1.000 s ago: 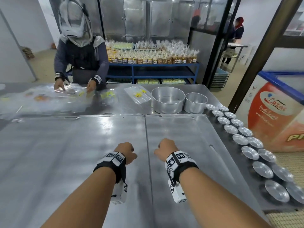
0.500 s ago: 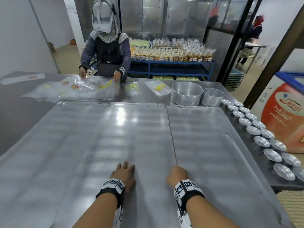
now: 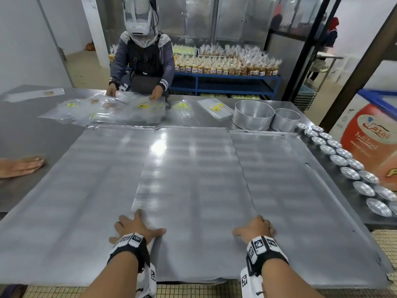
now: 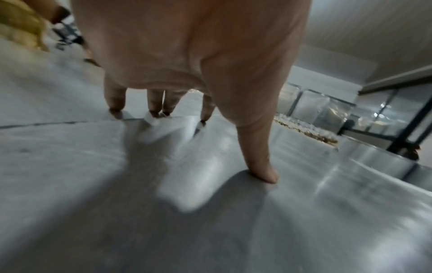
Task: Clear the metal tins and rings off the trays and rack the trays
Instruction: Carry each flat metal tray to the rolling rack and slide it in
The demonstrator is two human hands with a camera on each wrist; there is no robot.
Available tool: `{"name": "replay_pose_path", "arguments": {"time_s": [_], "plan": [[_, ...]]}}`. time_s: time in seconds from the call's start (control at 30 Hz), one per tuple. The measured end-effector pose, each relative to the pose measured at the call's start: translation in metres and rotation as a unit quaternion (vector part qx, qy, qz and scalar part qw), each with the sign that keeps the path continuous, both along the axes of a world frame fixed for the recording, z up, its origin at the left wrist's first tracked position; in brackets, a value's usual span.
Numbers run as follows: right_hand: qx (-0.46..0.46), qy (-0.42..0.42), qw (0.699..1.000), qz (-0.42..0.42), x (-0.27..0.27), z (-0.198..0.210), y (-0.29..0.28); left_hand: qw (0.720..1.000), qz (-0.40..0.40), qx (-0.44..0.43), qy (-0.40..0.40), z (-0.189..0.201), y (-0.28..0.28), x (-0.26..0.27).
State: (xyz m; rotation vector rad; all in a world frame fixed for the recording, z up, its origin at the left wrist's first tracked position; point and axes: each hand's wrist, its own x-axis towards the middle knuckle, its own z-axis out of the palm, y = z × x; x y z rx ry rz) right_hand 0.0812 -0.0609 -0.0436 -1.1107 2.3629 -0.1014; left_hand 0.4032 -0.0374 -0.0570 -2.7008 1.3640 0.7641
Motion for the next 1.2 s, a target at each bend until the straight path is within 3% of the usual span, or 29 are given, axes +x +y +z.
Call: {"name": "replay_pose_path", "arguments": {"time_s": [0.27,0.4,0.7,1.2], "plan": [[-0.061,-0.162,0.976,-0.13,-0.016,-0.003,-0.011,0.975,0.189,0.025,0.119,0.0,-0.017,0.03],[-0.05,-0.172,0.971,-0.161,-0.017,0.005,-0.014,0.968,0.195,0.022,0.153,-0.041,-0.039,0.059],[-0.013,-0.165,0.972,-0.168,-0.042,0.011,0.008,0.966,0.173,0.007,0.191,0.019,-0.006,0.024],[-0.11,-0.212,0.953,-0.186,-0.174,0.039,0.041,0.968,0.155,-0.035,0.196,0.04,0.022,-0.114]]}}
